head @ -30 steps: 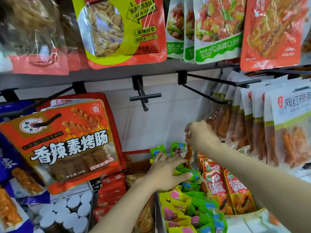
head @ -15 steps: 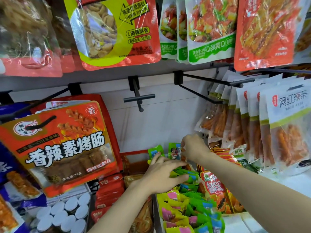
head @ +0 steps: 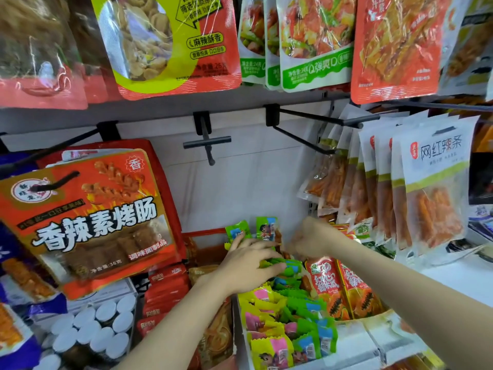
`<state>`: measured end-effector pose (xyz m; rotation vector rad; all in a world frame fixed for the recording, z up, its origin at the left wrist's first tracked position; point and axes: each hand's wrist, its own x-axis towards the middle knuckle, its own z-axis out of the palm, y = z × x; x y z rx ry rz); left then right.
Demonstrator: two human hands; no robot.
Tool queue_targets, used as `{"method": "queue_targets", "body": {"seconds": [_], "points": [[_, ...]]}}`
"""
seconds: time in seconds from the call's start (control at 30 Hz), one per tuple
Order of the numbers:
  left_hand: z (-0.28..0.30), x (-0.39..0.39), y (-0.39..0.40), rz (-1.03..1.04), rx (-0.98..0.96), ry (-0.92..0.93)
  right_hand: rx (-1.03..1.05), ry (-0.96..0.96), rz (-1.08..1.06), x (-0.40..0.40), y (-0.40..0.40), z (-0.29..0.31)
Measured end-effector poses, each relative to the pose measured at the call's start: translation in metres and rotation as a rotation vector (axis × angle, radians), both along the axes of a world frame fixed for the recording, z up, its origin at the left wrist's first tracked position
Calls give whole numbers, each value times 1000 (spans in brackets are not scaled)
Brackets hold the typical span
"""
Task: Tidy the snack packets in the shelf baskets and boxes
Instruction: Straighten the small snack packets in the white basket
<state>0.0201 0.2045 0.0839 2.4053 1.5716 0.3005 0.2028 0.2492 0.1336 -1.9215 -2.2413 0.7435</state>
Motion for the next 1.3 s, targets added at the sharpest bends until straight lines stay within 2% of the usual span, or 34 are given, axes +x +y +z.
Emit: {"method": "queue_targets", "body": {"seconds": [0.07, 0.27, 0.43, 0.63, 0.7, 0.8, 0.9, 0.97, 1.07, 1.17, 1.3], "points": [[2, 0, -2, 1, 2, 2, -39, -94, 26, 0, -12, -6], [12, -2, -13, 52, -7, 70, 166, -243, 54, -10, -33, -3], [15, 5, -23, 100, -38, 126, 261, -101, -3, 15, -48, 26], [19, 15, -44, 182, -71, 8, 565, 56, -73, 39, -79, 81], [22, 18, -58, 218, -36, -184, 663, 114, -74, 48, -90, 100], [30, 23, -84, 321, -34, -701, 669, 233, -89, 57, -103, 118], [38, 33, -113, 386, -164, -1141, 595, 280, -114, 60, -113, 125], [40, 38, -132, 397, -308, -1354, 509, 381, -132, 61, -118, 124], [38, 43, -156, 353, -357, -1507, 324, 583, -148, 57, -125, 120], [37, 47, -175, 414, -302, -1590, 237, 699, -183, 51, -128, 118], [40, 47, -186, 429, -341, -1734, 102, 913, -283, 41, -129, 117]]}}
